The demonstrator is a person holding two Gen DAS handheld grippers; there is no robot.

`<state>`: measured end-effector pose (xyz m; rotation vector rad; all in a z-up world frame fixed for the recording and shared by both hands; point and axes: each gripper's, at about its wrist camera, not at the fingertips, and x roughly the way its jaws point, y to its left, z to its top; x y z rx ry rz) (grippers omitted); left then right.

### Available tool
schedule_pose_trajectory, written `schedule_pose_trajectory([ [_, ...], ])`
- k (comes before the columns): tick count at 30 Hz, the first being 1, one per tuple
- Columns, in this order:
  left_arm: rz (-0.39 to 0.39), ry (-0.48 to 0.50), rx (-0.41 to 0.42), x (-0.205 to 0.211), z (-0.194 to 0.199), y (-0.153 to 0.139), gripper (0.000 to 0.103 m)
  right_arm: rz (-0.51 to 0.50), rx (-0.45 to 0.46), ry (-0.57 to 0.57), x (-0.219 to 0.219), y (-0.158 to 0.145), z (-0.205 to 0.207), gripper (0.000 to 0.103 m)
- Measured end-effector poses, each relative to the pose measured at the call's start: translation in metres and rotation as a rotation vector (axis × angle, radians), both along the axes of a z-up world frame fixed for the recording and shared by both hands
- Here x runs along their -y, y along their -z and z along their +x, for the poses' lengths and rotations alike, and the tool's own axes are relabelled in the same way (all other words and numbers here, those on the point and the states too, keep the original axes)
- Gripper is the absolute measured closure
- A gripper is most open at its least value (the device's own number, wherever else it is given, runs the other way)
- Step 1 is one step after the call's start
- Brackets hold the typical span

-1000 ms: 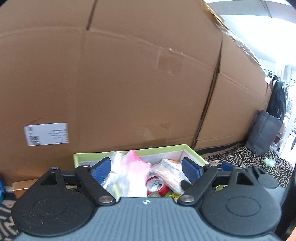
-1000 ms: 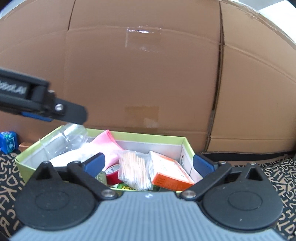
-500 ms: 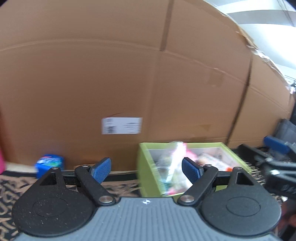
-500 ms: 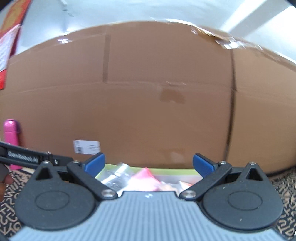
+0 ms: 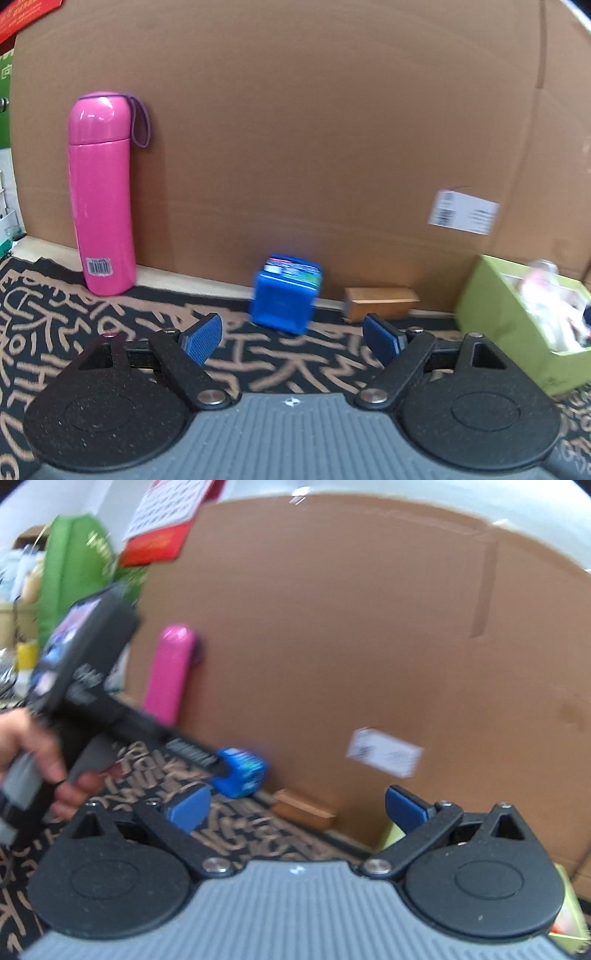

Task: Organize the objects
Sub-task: 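Move both tools back toward the blue cube and copper-brown box, then grasp the blue cube container with left tool while right tool grasps copper-brown box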

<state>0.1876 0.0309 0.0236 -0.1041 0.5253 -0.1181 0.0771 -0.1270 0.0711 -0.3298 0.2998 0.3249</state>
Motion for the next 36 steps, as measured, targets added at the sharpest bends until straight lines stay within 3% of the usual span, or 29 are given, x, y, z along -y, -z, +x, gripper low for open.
schedule_pose_trajectory([
  [4, 0.024, -0.010, -0.011, -0.004, 0.030, 0.008, 0.016, -0.012, -0.063, 0.002, -0.022, 0.020, 0.028, 0.000],
  [7, 0.009, 0.007, -0.013, -0.005, 0.048, 0.013, 0.016, 0.033, -0.119, 0.034, -0.024, 0.032, 0.051, 0.000],
  [16, 0.039, 0.051, 0.008, 0.004, 0.081, 0.029, 0.016, 0.069, -0.230, 0.206, -0.022, 0.058, 0.124, 0.000],
  [18, 0.058, 0.069, 0.013, 0.004, 0.085, 0.032, 0.020, 0.060, -0.246, 0.247, -0.019, 0.064, 0.142, 0.000],
  [20, 0.072, 0.092, 0.009, 0.002, 0.088, 0.035, 0.044, 0.070, -0.268, 0.276, -0.015, 0.069, 0.155, 0.000],
  [29, -0.029, 0.090, -0.024, -0.021, 0.091, 0.032, 0.042, 0.179, -0.322, 0.348, -0.003, 0.081, 0.190, 0.001],
  [30, -0.043, 0.079, -0.031, -0.024, 0.091, 0.032, 0.042, 0.180, -0.322, 0.352, -0.003, 0.082, 0.192, 0.002],
  [32, -0.064, 0.065, -0.042, -0.030, 0.092, 0.034, 0.040, 0.186, -0.337, 0.341, -0.002, 0.082, 0.194, 0.020],
  [36, -0.037, 0.074, -0.038, -0.034, 0.088, 0.033, 0.041, 0.177, -0.328, 0.315, 0.001, 0.080, 0.176, 0.021],
])
